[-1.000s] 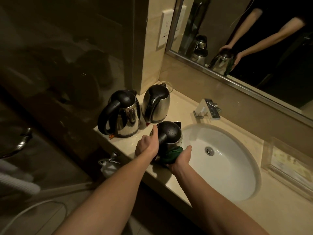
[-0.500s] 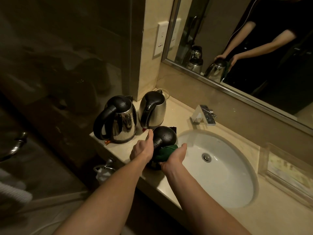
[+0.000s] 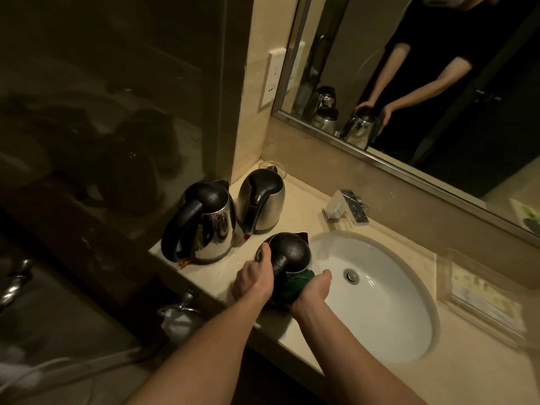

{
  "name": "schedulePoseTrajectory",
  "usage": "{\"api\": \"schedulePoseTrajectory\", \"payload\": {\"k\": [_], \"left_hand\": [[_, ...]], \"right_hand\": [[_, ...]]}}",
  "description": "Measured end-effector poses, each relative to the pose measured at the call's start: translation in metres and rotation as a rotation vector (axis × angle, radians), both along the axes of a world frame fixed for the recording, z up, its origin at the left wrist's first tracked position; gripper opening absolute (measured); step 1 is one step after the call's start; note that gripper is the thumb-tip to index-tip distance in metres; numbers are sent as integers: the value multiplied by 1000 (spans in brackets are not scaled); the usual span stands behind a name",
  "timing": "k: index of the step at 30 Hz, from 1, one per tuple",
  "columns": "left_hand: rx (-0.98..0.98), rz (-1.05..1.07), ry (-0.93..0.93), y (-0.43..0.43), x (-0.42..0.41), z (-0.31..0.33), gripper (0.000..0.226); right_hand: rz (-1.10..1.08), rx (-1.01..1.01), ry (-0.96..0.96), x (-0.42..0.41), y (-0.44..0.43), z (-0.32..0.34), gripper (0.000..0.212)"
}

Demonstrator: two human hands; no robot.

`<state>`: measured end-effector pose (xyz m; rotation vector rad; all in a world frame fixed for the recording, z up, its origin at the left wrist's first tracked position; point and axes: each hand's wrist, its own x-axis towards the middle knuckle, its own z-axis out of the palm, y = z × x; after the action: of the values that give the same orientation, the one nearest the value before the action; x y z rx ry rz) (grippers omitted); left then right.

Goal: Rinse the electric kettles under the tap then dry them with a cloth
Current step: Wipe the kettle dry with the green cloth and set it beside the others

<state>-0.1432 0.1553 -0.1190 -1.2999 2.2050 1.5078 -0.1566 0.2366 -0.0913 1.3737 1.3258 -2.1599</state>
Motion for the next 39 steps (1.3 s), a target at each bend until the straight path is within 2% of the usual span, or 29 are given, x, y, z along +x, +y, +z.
{"api": "schedulePoseTrajectory", "payload": {"k": [2, 4, 5, 8, 9, 11, 13, 16, 19, 23, 28, 30, 34, 39], "left_hand": [[63, 30, 3, 0, 1, -3, 118], [122, 83, 26, 0, 3, -3, 120], [162, 103, 46, -2, 5, 2, 113], [271, 150, 121, -5, 8, 13, 65], [317, 170, 136, -6, 9, 12, 59], [368, 177, 140, -7, 13, 13, 60], [359, 177, 139, -7, 13, 13, 65], [300, 150, 124, -8, 11, 15, 66], [239, 93, 86, -7, 9, 18, 70], [220, 85, 64, -7, 7, 18, 77], [334, 100, 59, -11, 7, 21, 72], [357, 113, 84, -12, 8, 23, 70], [156, 153, 109, 1, 9, 26, 71], [26, 190, 64, 6, 7, 31, 72]], "right_hand": [[-10, 35, -7, -1, -1, 1, 66], [-7, 59, -7, 1, -2, 2, 66], [-3, 69, -7, 1, -2, 3, 65], [12, 64, -13, 0, -4, 6, 64], [17, 70, -21, -1, -3, 4, 69], [17, 94, -31, 0, -2, 0, 73], [26, 100, -43, 0, 0, -10, 75], [60, 63, -66, -3, 4, -29, 88], [72, 19, -58, 1, 1, -4, 76], [64, 59, -27, -9, 1, 19, 53], [110, 109, -24, -12, 3, 21, 50], [91, 113, -16, -7, 4, 12, 55], [61, 47, -42, 4, 6, -2, 70], [32, 11, -45, 9, 8, -1, 70]]}}
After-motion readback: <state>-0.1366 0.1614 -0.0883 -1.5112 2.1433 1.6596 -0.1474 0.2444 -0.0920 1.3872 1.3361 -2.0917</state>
